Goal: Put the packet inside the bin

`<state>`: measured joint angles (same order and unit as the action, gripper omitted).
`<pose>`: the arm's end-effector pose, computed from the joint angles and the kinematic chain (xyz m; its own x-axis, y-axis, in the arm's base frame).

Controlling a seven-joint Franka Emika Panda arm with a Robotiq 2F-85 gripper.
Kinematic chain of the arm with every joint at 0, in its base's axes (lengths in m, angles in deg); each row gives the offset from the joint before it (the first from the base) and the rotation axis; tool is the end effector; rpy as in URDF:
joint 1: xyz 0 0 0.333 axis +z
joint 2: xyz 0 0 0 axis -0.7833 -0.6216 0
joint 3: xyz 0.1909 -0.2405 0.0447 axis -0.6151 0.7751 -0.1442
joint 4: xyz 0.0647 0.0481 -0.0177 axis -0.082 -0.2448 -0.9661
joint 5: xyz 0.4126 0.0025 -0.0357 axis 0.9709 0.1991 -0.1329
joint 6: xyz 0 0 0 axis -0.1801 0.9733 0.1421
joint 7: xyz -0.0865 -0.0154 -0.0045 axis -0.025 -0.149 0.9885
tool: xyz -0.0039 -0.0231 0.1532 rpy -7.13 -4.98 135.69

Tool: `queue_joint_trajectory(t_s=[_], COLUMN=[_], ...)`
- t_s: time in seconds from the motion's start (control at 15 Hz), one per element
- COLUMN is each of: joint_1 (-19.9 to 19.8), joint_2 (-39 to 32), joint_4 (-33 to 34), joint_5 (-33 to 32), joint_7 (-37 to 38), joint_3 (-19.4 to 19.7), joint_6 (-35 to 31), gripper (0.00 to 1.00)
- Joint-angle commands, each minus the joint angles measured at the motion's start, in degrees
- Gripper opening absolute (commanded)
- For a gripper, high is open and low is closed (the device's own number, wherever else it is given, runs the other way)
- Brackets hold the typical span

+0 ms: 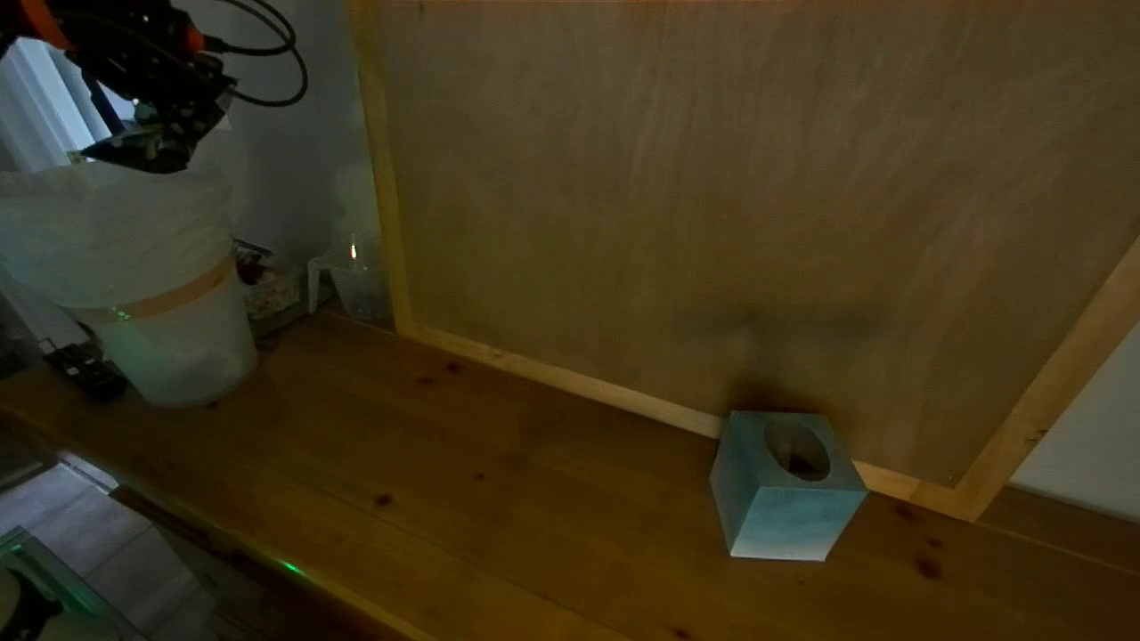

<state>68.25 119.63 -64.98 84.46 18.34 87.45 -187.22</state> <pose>0.4061 0.0696 0.5754 0.7001 0.5794 0.4174 0.6821 -0.7156 -0.1506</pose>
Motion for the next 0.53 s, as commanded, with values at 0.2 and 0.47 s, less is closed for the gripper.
queue_joint_trajectory(t_s=[0.2,0.47], joint_1=[0.4,-0.4], joint_2=[-7.1,-11.2], joint_4=[4.6,5.7], joint_5=[2.7,2.1], joint_7=[-2.2,-2.0], joint_3=[-3.3,-5.5], joint_6=[10.7,13.5], gripper=[0.02,0.02])
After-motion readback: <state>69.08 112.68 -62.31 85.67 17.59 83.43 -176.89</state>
